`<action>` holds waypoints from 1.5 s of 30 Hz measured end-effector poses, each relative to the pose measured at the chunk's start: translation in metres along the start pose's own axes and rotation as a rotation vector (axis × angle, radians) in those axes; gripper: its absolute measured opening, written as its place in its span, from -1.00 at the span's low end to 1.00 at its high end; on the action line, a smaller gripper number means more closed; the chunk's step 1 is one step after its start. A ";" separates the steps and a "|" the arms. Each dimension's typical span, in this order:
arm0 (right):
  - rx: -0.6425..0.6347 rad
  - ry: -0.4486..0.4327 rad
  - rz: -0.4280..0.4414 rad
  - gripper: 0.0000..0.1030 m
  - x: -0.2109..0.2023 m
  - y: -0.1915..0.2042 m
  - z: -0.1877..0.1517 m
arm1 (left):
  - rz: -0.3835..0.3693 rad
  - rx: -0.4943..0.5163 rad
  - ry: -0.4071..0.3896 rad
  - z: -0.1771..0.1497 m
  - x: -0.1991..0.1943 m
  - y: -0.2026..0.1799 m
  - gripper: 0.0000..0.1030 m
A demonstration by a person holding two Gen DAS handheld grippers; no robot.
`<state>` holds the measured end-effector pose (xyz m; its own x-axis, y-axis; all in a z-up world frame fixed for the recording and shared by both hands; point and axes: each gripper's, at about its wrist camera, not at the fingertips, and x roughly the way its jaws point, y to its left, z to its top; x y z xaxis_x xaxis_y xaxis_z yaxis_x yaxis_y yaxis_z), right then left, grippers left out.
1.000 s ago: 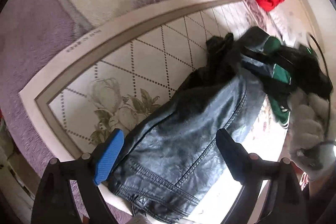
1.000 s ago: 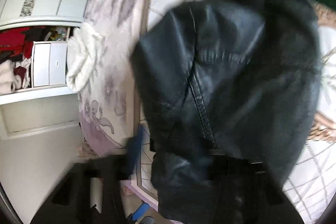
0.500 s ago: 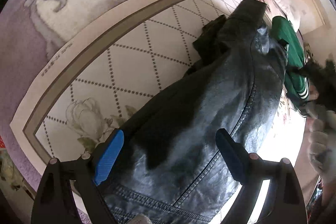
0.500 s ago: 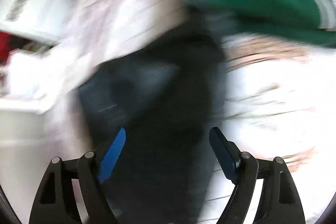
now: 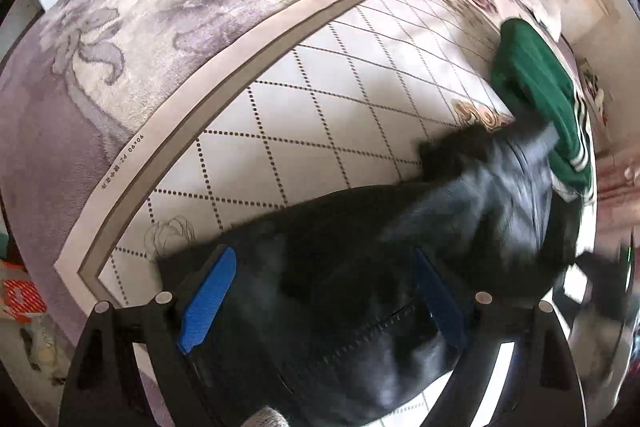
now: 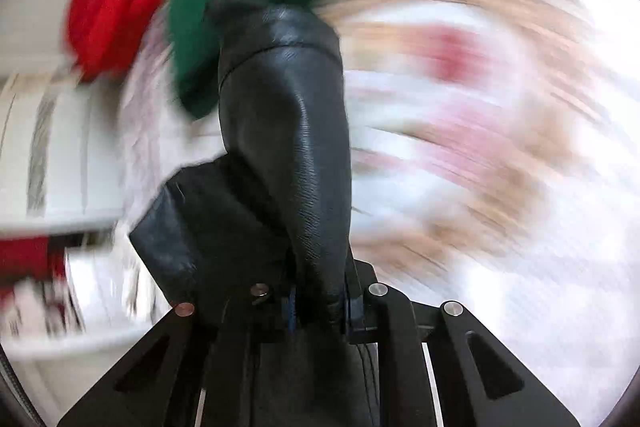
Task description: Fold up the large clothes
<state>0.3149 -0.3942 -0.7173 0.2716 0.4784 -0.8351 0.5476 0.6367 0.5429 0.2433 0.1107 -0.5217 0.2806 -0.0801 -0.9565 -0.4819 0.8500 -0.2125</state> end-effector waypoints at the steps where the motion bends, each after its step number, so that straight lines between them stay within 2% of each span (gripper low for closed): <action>1: 0.048 0.011 -0.040 -0.50 -0.015 -0.022 -0.011 | 0.010 0.016 0.001 -0.004 -0.004 -0.006 0.73; 2: 0.074 0.051 -0.102 -0.30 -0.027 -0.042 -0.023 | 0.020 0.028 0.003 -0.008 -0.005 -0.011 0.73; 4: 0.076 0.175 -0.204 -0.09 -0.043 -0.068 -0.040 | 0.030 0.046 0.015 -0.016 -0.006 -0.020 0.73; 6: 0.033 0.253 -0.205 -0.03 -0.056 -0.078 -0.051 | 0.019 0.050 0.034 -0.024 -0.001 -0.032 0.73; 8: -0.058 0.264 -0.268 0.07 -0.072 -0.071 -0.056 | -0.008 0.061 0.052 -0.027 0.010 -0.048 0.73; 9: -0.127 0.262 -0.351 0.11 -0.081 -0.060 -0.056 | -0.016 0.076 0.052 -0.027 0.016 -0.056 0.73; 11: -0.218 0.217 -0.403 0.13 -0.096 -0.039 -0.049 | 0.023 0.114 0.043 -0.020 0.035 -0.070 0.73; 12: -0.252 0.188 -0.388 0.13 -0.098 -0.027 -0.046 | 0.041 0.117 0.041 -0.015 0.045 -0.073 0.73; 15: -0.414 0.087 -0.252 0.13 -0.096 0.027 -0.035 | 0.059 0.078 0.089 0.003 0.084 -0.071 0.78; 17: -0.502 0.060 -0.172 -0.01 -0.074 0.066 -0.040 | 0.056 0.061 0.109 0.006 0.098 -0.067 0.80; 19: -0.568 0.097 -0.042 -0.11 -0.040 0.093 -0.031 | 0.057 0.069 0.096 0.005 0.098 -0.067 0.82; 20: -0.567 0.123 -0.015 -0.13 -0.021 0.102 -0.026 | 0.061 0.077 0.084 0.003 0.097 -0.067 0.82; 21: -0.557 0.134 -0.052 -0.19 -0.002 0.109 -0.019 | 0.063 0.078 0.079 0.002 0.096 -0.066 0.82; 22: -0.546 0.142 -0.079 -0.21 0.007 0.092 -0.015 | 0.067 0.071 0.078 0.002 0.095 -0.063 0.82; 24: -0.429 0.214 -0.116 -0.23 0.048 0.075 0.006 | 0.054 0.027 0.087 0.004 0.093 -0.053 0.82; 25: -0.383 0.229 -0.113 -0.23 0.057 0.074 0.013 | 0.048 0.011 0.090 0.006 0.091 -0.049 0.82; 27: -0.373 0.252 -0.139 -0.23 0.049 0.083 0.016 | 0.029 -0.036 0.074 0.009 0.078 -0.037 0.82; 29: -0.427 0.227 -0.146 -0.22 0.032 0.100 0.009 | 0.024 -0.080 0.043 0.011 0.058 -0.023 0.82; 31: -0.535 0.203 -0.144 -0.22 0.012 0.123 -0.012 | 0.041 -0.123 0.013 0.010 0.038 -0.008 0.82; 34: -0.659 0.282 -0.094 -0.28 -0.002 0.147 -0.042 | 0.078 -0.142 -0.004 0.006 0.024 0.008 0.82; 36: -0.739 0.398 -0.082 -0.38 0.019 0.159 -0.073 | 0.113 -0.139 -0.006 -0.002 0.021 0.013 0.82; 37: -0.764 0.419 -0.106 -0.38 0.028 0.161 -0.082 | 0.129 -0.141 -0.004 -0.005 0.021 0.018 0.82; 38: -0.808 0.446 -0.174 -0.39 0.051 0.162 -0.094 | 0.139 -0.140 -0.001 -0.007 0.021 0.022 0.82; 39: -0.842 0.436 -0.227 -0.40 0.068 0.159 -0.097 | 0.148 -0.139 0.005 -0.008 0.022 0.026 0.82; 42: -0.812 0.420 -0.246 -0.41 0.089 0.157 -0.094 | 0.154 -0.152 0.014 -0.012 0.021 0.031 0.82; 44: -0.804 0.447 -0.278 -0.41 0.086 0.169 -0.095 | 0.127 -0.166 0.022 -0.015 0.018 0.030 0.82; 45: -0.763 0.456 -0.246 -0.40 0.075 0.171 -0.089 | 0.118 -0.167 0.020 -0.014 0.017 0.028 0.82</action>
<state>0.3582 -0.1957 -0.6790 -0.2100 0.3659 -0.9066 -0.1660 0.9005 0.4019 0.2230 0.1261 -0.5466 0.1983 0.0029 -0.9801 -0.6417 0.7563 -0.1276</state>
